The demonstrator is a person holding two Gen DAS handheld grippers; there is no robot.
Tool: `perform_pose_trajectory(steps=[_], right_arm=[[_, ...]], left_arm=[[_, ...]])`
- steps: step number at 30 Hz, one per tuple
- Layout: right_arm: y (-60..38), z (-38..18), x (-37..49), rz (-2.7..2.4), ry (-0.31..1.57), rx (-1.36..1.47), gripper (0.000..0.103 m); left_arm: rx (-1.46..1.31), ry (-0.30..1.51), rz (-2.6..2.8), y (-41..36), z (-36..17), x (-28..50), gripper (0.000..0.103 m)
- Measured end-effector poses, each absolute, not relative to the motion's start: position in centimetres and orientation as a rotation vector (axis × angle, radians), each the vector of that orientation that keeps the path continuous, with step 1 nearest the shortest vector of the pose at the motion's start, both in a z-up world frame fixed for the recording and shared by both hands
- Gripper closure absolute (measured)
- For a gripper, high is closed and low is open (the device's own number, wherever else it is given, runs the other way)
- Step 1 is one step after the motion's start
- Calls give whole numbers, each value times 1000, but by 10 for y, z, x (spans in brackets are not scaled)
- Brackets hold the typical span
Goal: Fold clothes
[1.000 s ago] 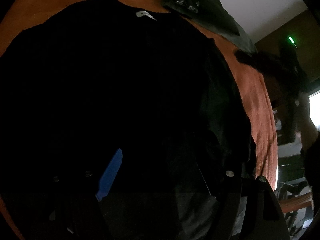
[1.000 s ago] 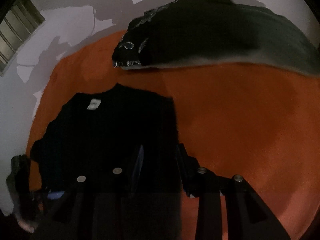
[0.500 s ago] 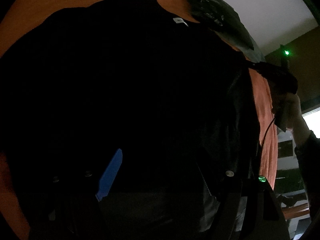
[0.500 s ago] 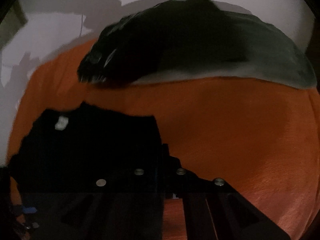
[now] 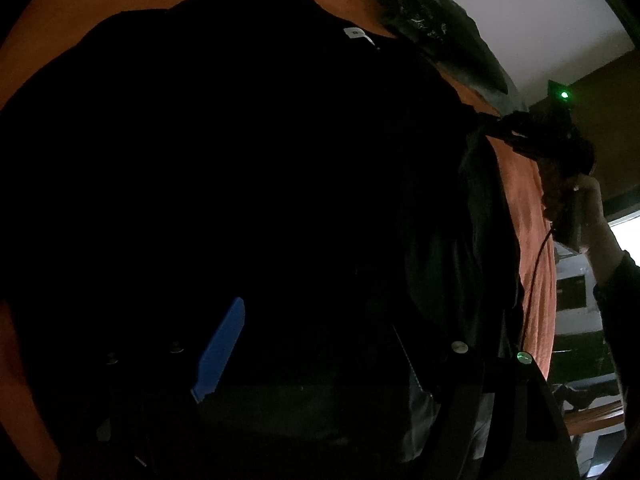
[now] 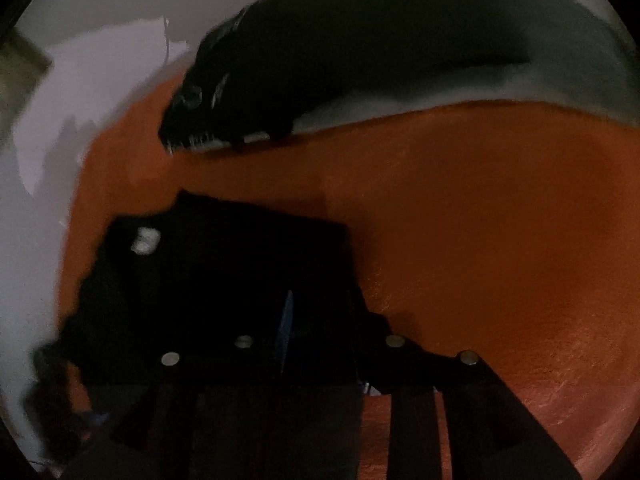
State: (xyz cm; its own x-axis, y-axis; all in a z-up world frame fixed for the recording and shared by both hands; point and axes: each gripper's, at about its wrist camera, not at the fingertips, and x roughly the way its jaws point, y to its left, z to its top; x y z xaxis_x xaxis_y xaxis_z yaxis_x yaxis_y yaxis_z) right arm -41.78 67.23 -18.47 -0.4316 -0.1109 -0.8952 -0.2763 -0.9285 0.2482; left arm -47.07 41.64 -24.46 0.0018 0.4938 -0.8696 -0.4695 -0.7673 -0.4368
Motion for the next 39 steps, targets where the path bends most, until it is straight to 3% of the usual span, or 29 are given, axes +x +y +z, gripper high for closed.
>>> perform_pose_trajectory(steps=[3,12,17,18,19,21,25,26,27,28,30,33,39], right_arm=[[662,-182,-423,2495,352,-1571,101],[677,-176,-424,2460,351,-1469,103],[700,-181,-422,2427,680,-1551,100],[706,-175,-420,2442,724,-1525,92],[711,-169,-417,2457,752,-1492,67],[714,-155,-414,2497,700,-1396,35],[703,-164,-423,2507,620,-1450,33],[694,-170,-424,2499,590,-1479,34],[690,-176,-426,2488,541,-1522,44],[680,-180,-435,2475,495,-1569,67],[662,-190,-451,2439,397,-1655,89],[659,-191,-454,2384,307,-1607,95],[684,-181,-453,2307,343,-1466,103]], left_arm=[[-1609,-21,1835,418,-244,-470,26],[-1618,-37,1830,408,-247,-470,26],[-1613,-46,1833,402,-244,-470,26],[-1614,-47,1830,401,-245,-469,26],[-1615,-47,1828,400,-245,-469,26],[-1619,-47,1828,398,-247,-469,26],[-1622,-45,1825,406,-248,-469,26],[-1621,-44,1825,408,-248,-468,26],[-1619,-43,1822,410,-247,-469,26],[-1619,-42,1819,410,-248,-469,26],[-1620,-41,1815,410,-249,-470,26],[-1623,-39,1810,409,-250,-469,26],[-1634,-32,1801,406,-254,-472,26]])
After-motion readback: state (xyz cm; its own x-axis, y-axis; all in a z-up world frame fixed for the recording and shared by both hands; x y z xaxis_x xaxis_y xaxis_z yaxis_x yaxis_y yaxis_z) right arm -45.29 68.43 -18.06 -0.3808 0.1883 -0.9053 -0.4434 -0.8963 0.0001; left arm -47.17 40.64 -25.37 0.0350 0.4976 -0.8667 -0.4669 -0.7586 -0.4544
